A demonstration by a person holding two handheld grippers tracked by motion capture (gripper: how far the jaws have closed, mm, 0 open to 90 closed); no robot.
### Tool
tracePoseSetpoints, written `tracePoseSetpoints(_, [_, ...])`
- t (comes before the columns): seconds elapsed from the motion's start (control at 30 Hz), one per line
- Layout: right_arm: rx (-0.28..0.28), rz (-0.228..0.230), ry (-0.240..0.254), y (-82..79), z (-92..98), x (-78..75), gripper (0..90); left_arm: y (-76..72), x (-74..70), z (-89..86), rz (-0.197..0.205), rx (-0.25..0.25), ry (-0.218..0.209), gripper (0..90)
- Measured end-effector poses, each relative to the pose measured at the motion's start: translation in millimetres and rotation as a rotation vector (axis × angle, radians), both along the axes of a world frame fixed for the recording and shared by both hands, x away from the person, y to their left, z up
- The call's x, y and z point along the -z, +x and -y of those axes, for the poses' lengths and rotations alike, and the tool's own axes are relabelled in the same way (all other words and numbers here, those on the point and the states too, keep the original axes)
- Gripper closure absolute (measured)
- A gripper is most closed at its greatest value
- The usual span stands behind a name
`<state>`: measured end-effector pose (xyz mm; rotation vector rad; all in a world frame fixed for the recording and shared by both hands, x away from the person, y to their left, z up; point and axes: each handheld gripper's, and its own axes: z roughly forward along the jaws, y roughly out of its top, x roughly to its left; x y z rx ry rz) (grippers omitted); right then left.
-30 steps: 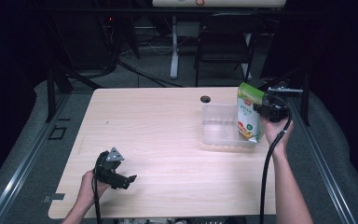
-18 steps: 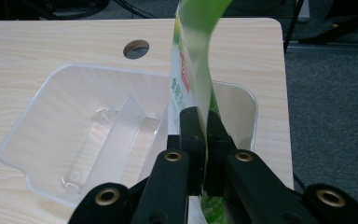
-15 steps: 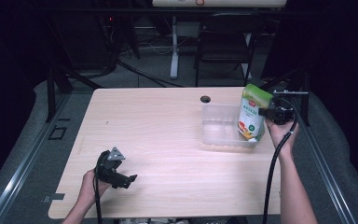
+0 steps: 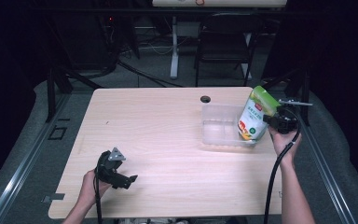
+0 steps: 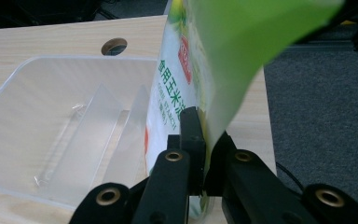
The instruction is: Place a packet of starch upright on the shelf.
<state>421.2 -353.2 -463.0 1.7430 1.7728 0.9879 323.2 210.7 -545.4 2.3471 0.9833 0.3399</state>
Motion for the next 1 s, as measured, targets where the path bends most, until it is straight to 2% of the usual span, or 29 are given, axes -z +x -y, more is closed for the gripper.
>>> tracePoseSetpoints(0.23, [0.009, 0.029, -0.041, -5.8, -3.5, 6.6, 89.6, -0.5, -0.2, 0.0, 0.0, -0.007, -0.003, 0.7])
tracePoseSetpoints(0.5, [0.015, 0.026, -0.025, -8.2, 1.2, 10.5, 89.6, 0.8, -0.7, 2.6, 0.002, 0.012, 0.002, 0.7])
tracePoseSetpoints(0.63, [0.013, 0.031, 0.009, -8.5, 3.9, 10.9, 87.5, 0.6, -0.9, 1.8, 0.008, 0.009, -0.002, 0.7])
tracePoseSetpoints(0.87, [0.016, 0.054, 0.067, -15.3, 12.1, 1.7, 62.2, 0.1, -1.2, 2.0, 0.009, 0.004, -0.006, 0.7])
tracePoseSetpoints(0.93, [0.004, 0.052, 0.073, -19.4, 14.0, -2.4, 52.8, 0.4, -1.6, 1.7, 0.011, 0.009, -0.001, 0.7])
tracePoseSetpoints(1.0, [-0.006, 0.056, 0.074, -24.2, 16.0, -5.4, 47.5, 0.4, -1.3, 1.8, 0.011, 0.006, -0.005, 0.7])
